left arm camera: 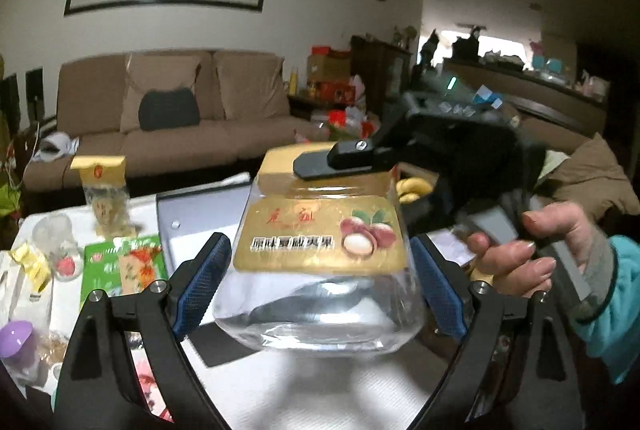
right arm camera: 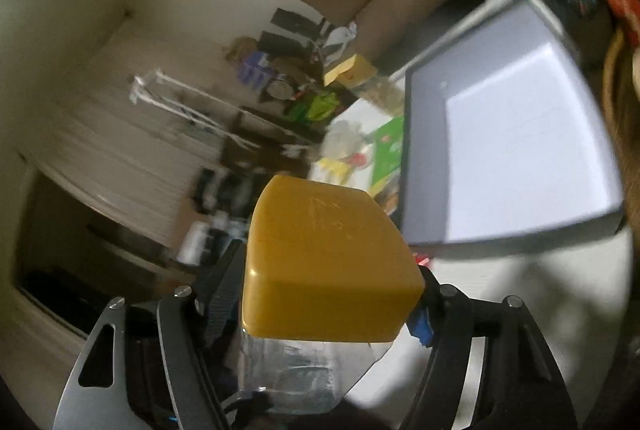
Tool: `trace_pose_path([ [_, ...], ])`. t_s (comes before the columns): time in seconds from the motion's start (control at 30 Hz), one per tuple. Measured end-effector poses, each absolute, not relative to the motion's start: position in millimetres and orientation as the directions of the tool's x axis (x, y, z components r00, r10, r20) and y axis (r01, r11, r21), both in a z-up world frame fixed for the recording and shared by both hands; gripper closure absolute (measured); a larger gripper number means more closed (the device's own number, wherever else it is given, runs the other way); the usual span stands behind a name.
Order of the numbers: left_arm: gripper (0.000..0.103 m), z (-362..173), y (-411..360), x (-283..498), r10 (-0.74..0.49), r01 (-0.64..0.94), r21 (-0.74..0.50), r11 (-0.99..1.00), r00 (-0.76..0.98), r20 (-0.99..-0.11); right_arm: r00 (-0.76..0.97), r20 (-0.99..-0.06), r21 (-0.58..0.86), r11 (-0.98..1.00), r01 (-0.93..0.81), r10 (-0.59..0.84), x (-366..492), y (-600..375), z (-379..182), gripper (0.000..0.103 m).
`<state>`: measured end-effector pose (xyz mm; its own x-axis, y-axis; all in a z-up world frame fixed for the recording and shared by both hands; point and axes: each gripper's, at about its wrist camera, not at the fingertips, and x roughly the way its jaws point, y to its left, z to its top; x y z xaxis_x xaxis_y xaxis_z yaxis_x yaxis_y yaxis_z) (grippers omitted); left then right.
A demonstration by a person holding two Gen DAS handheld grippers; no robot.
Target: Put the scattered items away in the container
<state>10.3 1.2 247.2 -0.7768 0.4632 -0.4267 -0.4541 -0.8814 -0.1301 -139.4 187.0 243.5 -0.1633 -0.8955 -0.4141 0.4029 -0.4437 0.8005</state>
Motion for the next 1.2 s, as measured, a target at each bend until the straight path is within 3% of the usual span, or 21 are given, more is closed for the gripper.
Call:
trace_pose_path([
  [0.13,0.0,235.8,-30.8,-0.9,0.471,-0.413,-0.228,-0.882,-0.745,-0.472,-0.2,-0.499,0.709,-0.53,0.464,-0.843,-153.1,160.7,255.3,0.038],
  [0.3,0.0,211.9,-82.8,-39.0,0.454,-0.296,-0.354,-0.887,-0.702,-0.549,-0.329,-0.642,0.474,-0.696,0.539,-0.692,-196.2,119.3,258.7,0.038],
  [0.43,0.0,194.4,-110.4,-82.8,0.452,-0.212,-0.421,-0.882,-0.634,-0.627,-0.417,-0.701,0.282,-0.763,0.582,-0.578,-243.4,92.0,232.9,0.038],
  [0.63,0.0,179.4,-114.2,-119.2,0.44,-0.208,-0.403,-0.891,-0.612,-0.657,-0.446,-0.756,0.124,-0.773,0.622,-0.479,-308.8,48.3,164.7,0.038],
  [0.9,0.0,145.3,-118.0,-159.7,0.424,-0.178,-0.402,-0.898,-0.589,-0.688,-0.424,-0.804,0.035,-0.745,0.667,-0.418,-350.0,12.4,103.8,0.038],
  [1.03,0.0,133.6,-117.2,-164.3,0.437,-0.177,-0.417,-0.892,-0.578,-0.689,-0.436,-0.843,-0.077,-0.733,0.676,-0.314,-343.9,14.4,96.5,0.03],
  [1.2,0.0,128.4,-108.1,-158.2,0.441,-0.197,-0.405,-0.893,-0.565,-0.697,-0.441,-0.843,-0.09,-0.727,0.681,-0.308,-338.0,33.3,112.4,0.022],
])
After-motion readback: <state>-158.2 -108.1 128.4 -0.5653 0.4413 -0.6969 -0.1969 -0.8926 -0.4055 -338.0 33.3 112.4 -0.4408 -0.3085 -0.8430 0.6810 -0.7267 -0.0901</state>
